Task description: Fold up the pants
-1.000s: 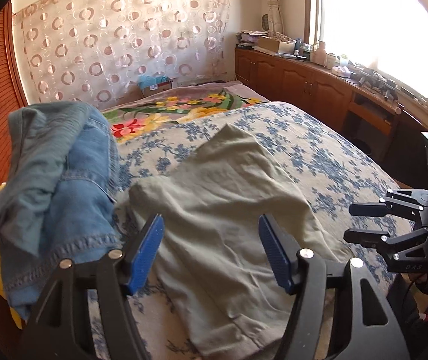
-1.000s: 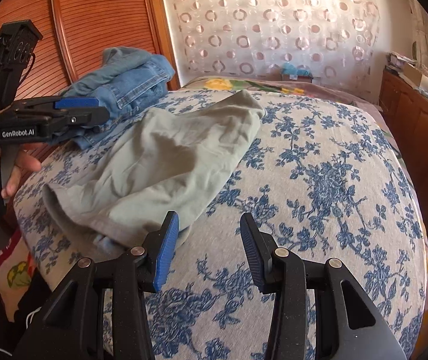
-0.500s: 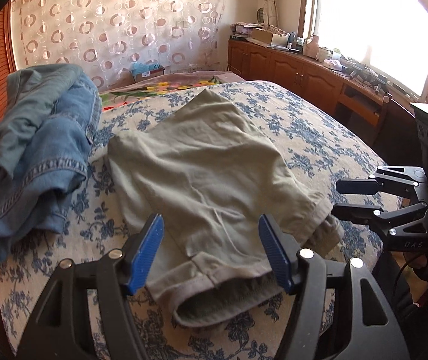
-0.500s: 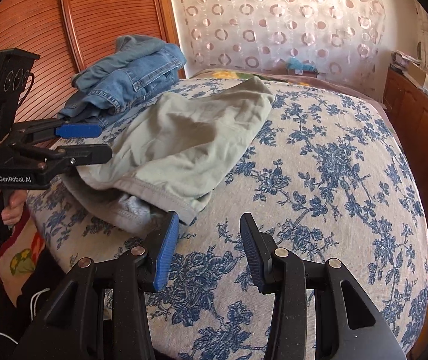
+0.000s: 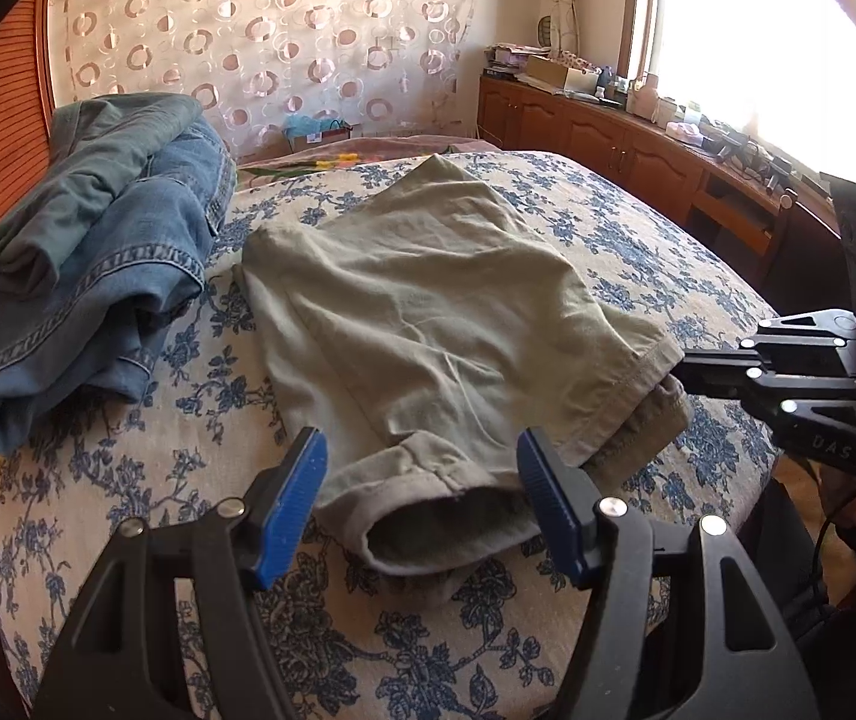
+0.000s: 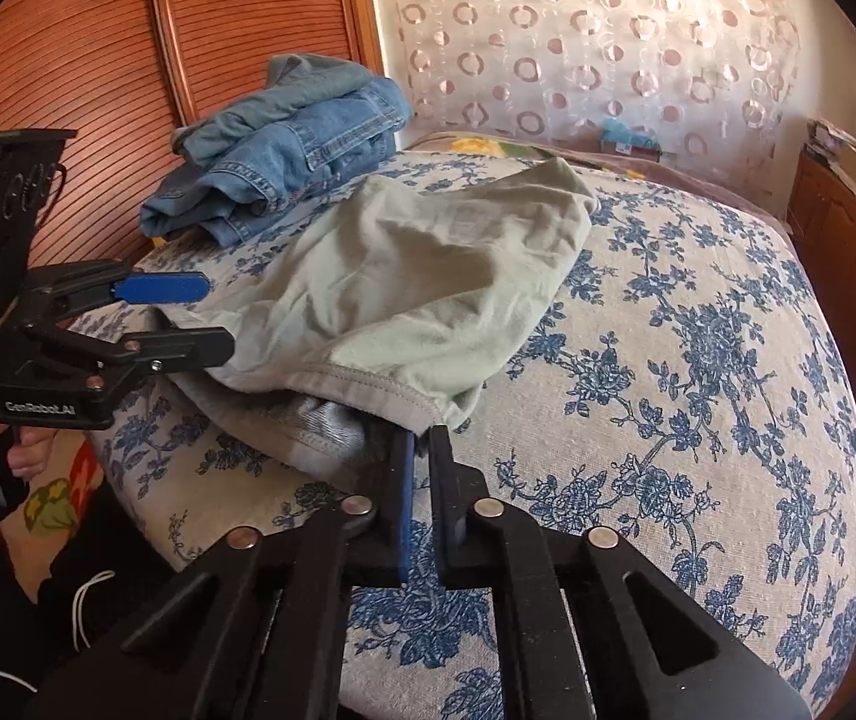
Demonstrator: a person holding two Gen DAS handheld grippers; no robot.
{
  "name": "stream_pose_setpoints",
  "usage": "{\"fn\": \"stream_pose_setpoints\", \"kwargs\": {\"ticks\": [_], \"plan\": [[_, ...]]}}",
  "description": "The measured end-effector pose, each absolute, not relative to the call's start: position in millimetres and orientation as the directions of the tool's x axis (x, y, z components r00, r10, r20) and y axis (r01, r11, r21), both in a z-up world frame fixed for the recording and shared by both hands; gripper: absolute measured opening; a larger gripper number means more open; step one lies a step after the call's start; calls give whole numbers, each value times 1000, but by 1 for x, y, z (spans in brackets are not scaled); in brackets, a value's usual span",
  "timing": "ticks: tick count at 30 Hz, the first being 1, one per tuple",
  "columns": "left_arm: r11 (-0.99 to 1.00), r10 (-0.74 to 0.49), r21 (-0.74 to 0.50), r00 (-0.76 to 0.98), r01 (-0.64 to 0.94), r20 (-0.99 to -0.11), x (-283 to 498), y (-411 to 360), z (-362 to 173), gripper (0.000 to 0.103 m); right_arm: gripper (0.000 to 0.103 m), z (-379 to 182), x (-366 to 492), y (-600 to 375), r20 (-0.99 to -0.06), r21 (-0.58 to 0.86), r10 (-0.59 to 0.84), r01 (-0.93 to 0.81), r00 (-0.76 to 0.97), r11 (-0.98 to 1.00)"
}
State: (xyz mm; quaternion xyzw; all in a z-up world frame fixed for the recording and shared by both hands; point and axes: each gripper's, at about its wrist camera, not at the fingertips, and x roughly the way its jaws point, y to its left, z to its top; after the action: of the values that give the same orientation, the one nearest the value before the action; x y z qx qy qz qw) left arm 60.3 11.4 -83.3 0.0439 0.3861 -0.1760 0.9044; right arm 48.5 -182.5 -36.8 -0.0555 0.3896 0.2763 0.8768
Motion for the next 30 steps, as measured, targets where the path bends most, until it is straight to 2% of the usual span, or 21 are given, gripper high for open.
{"fn": "stream_pose_setpoints", "kwargs": {"ticks": [7,15,16,17,22,28,29,30], "plan": [[935,-287,-55,657,350,-697,51,13,-73,65,0,-14,31,-186,-691,128,470,-546,550,828],[932,-295,-58,653,358,-698,49,9,-72,65,0,-20,37,-184,-703,78,416,-518,577,852],[931,-298,-60,651,361,-698,48,8,-72,65,5,-22,38,-184,-706,74,409,-515,578,854],[929,-299,-60,649,364,-700,48,7,-72,65,15,-25,39,-184,-710,67,399,-508,580,859],[927,-305,-64,645,369,-701,47,5,-74,65,24,-38,47,-183,-730,63,383,-502,566,863],[933,-293,-65,644,353,-707,48,8,-78,65,22,-45,57,-176,-737,63,383,-507,557,859],[935,-291,-67,643,350,-708,49,9,-80,65,6,-46,58,-175,-740,71,389,-511,549,856],[935,-290,-69,642,347,-709,49,10,-82,65,3,-46,58,-174,-741,87,404,-520,536,850]]}}
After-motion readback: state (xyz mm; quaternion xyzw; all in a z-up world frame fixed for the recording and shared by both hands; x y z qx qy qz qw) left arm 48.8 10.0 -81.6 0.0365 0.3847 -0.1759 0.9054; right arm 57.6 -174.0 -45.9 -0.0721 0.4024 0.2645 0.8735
